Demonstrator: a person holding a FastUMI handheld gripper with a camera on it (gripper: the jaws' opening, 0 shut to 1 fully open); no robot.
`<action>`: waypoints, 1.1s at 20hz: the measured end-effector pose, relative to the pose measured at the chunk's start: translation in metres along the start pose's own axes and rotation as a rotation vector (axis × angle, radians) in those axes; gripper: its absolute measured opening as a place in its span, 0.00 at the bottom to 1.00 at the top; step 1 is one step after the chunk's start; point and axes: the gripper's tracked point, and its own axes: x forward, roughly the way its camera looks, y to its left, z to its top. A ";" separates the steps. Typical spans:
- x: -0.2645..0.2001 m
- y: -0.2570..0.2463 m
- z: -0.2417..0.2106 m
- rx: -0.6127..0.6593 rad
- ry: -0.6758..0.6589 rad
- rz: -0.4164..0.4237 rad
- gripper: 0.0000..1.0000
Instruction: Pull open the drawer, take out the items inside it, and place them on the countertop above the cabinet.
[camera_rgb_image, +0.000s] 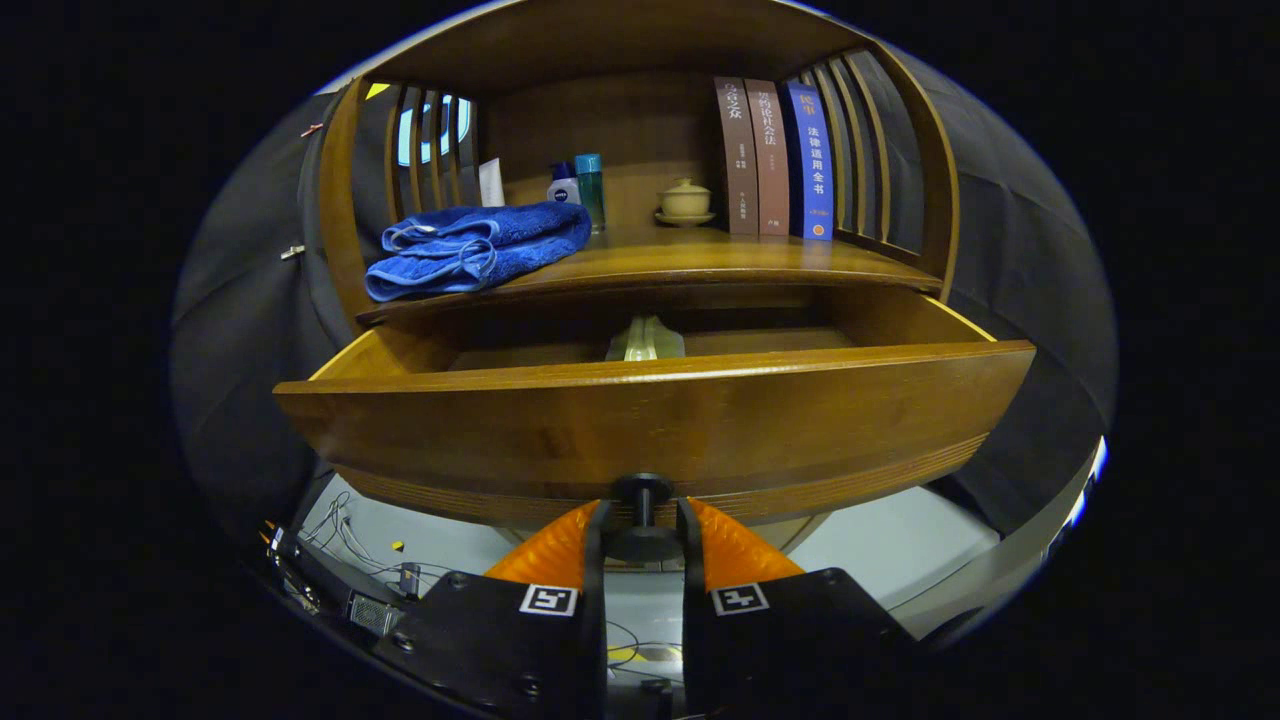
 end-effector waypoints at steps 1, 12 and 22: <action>-0.006 0.000 -0.004 0.002 0.006 0.000 0.34; -0.058 -0.001 -0.038 0.019 0.063 -0.008 0.34; -0.068 0.000 -0.061 0.022 0.106 -0.005 0.34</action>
